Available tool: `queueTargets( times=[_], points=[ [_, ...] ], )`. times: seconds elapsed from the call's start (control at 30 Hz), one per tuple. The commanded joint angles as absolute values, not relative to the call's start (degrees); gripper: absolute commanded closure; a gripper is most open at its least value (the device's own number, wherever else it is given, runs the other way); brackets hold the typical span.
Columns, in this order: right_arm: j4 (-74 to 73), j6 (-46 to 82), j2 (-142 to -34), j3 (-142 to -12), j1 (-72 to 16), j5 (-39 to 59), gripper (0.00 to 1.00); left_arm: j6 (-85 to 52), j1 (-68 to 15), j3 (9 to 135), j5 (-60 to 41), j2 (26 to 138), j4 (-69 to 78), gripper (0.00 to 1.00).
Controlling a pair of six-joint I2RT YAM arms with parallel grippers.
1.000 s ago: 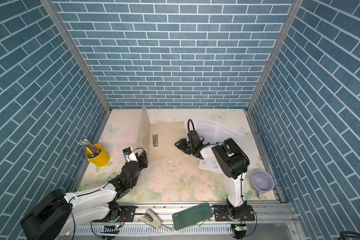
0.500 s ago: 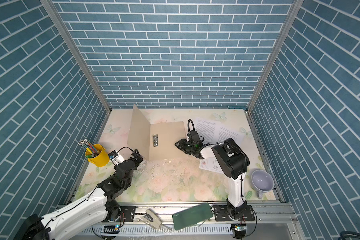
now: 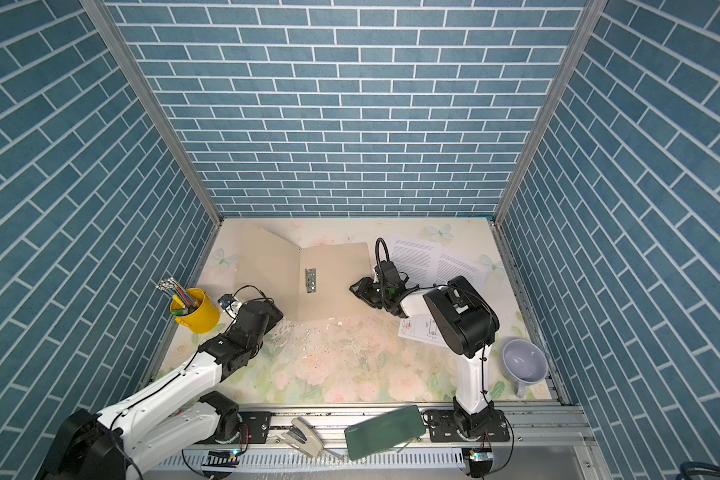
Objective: Put the files into the folder
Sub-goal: 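Lay the folder cover flat on the table with the left gripper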
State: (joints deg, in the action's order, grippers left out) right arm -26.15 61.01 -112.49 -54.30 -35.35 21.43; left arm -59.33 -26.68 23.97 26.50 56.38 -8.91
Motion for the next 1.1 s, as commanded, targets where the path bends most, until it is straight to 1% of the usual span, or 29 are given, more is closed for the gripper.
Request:
queueTargets(
  times=[0.0, 0.1, 0.23, 0.33, 0.43, 0.53, 0.63, 0.8, 0.93, 1.07],
  points=[
    [-16.1, 59.6, -115.0, -52.7, -35.5, 20.6, 0.53, -61.6, -24.9, 24.7, 21.1, 57.3, -11.3, 0.00],
    [-15.9, 59.6, -115.0, -52.5, -35.5, 20.7, 0.52, -62.8, -24.3, 24.8, 21.0, 56.6, -13.7, 0.00],
    [-15.7, 59.6, -115.0, -52.7, -35.5, 20.9, 0.52, -70.9, -24.2, 24.4, 23.6, 54.2, -21.0, 0.00],
    [-15.7, 59.5, -115.2, -53.0, -35.5, 21.0, 0.52, -73.8, -24.2, 22.3, 23.6, 50.0, -22.1, 0.00],
    [-14.7, 58.7, -115.5, -53.7, -35.5, 21.0, 0.53, -74.1, -24.2, 22.8, 23.4, 46.6, -25.0, 0.00],
    [-14.2, 58.4, -115.8, -54.4, -35.5, 21.3, 0.52, -75.8, -24.2, 23.6, 23.1, 44.9, -27.7, 0.00],
    [-13.8, 58.4, -116.0, -54.9, -35.5, 21.3, 0.52, -78.5, -24.2, 22.6, 20.9, 43.8, -26.7, 0.00],
    [-14.0, 58.1, -115.7, -55.0, -35.5, 21.4, 0.52, -73.7, -24.4, 23.9, 20.2, 46.0, -23.3, 0.00],
    [-15.6, 58.1, -115.0, -54.3, -35.5, 21.6, 0.52, -67.4, -24.4, 26.4, 17.7, 51.5, -17.5, 0.00],
    [-20.7, 58.3, -112.6, -52.5, -35.5, 22.2, 0.51, -59.1, -24.2, 29.4, 14.5, 58.3, -10.7, 0.01]
  ],
)
